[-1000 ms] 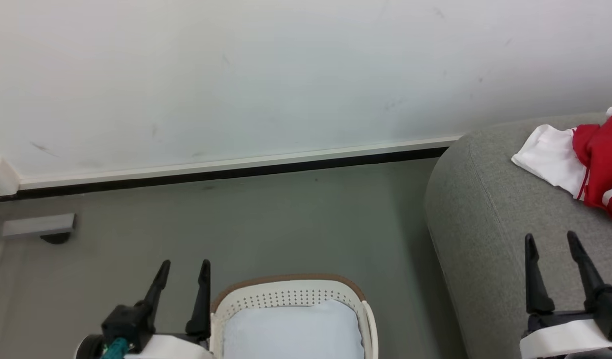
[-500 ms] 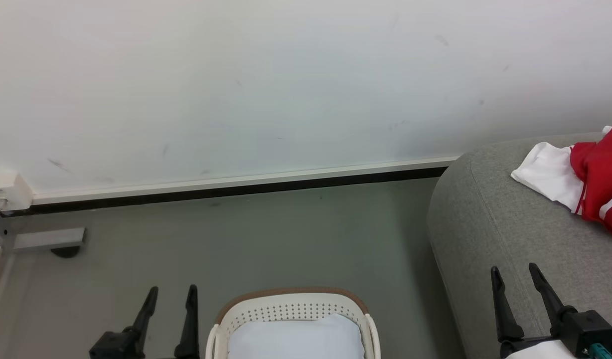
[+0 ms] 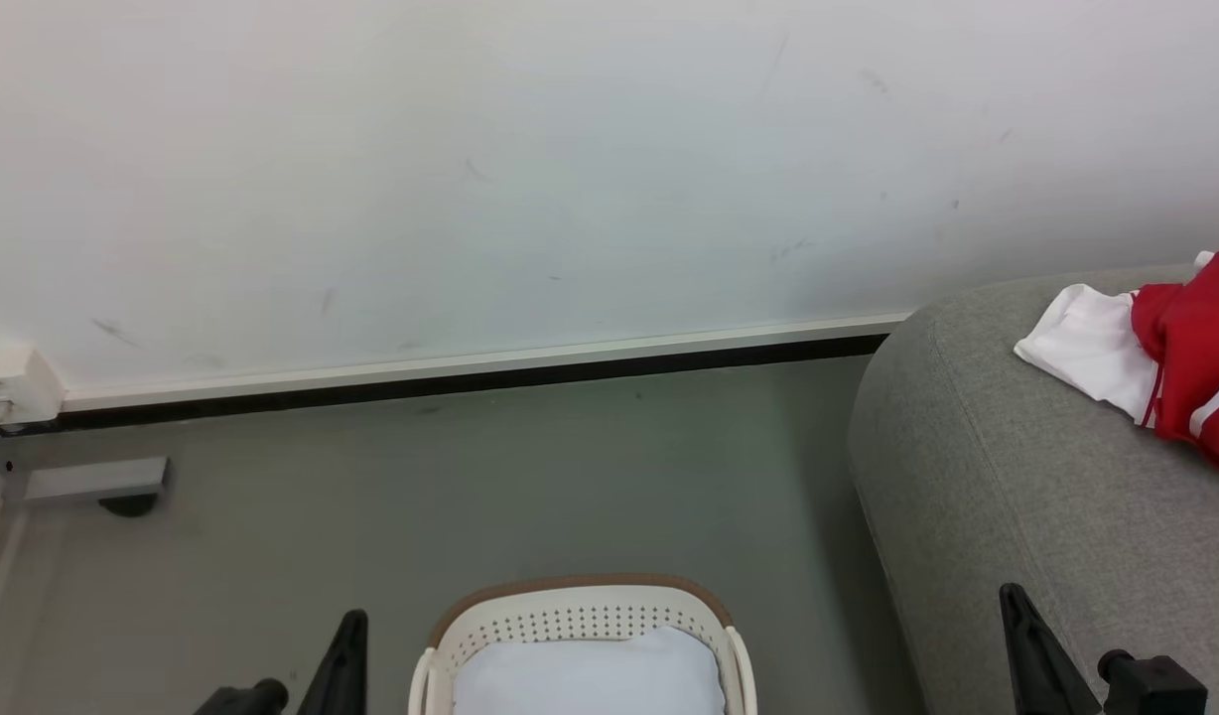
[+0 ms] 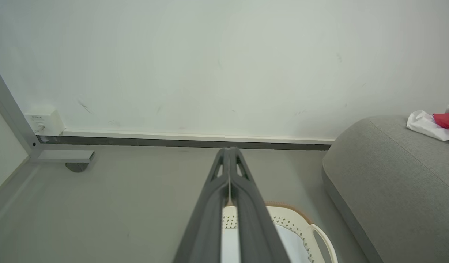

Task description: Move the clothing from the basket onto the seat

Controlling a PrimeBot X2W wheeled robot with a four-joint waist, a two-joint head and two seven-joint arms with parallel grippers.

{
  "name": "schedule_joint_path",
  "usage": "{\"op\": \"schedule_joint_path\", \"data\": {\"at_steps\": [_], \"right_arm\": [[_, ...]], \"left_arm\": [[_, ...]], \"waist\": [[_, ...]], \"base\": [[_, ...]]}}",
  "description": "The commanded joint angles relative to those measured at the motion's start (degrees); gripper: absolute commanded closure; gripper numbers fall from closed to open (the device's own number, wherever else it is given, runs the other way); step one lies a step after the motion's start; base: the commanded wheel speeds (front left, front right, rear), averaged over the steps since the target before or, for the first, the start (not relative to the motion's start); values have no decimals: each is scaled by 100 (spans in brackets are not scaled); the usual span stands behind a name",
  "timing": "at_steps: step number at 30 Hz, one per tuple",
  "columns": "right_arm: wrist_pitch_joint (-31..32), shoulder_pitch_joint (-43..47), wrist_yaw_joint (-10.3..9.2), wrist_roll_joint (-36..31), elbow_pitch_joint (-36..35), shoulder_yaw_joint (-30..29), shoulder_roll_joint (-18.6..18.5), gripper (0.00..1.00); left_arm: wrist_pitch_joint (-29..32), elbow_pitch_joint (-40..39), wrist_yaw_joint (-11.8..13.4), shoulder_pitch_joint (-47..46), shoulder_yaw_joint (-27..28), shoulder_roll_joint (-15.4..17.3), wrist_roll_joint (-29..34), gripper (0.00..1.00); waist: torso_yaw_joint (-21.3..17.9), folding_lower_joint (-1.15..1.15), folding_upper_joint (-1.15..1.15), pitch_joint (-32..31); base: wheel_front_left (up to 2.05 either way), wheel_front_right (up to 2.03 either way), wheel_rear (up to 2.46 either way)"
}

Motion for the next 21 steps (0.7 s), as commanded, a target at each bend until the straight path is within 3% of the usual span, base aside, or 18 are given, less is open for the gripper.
{"op": "schedule_joint_path", "data": {"at_steps": [1,21], "right_arm": [[67,-93,0,283,-84,-54,-23,100],[586,-123,-3,2344,-326,-235,-34,100]], "left_arm": [[69,-63,-37,-85,73,14,-307,100],[594,-60,-288,-262,393,-58,-2294,100]], "waist": [[8,1,0,0],[90,1,0,2]], "base": [[0,0,0],[0,0,0]]}}
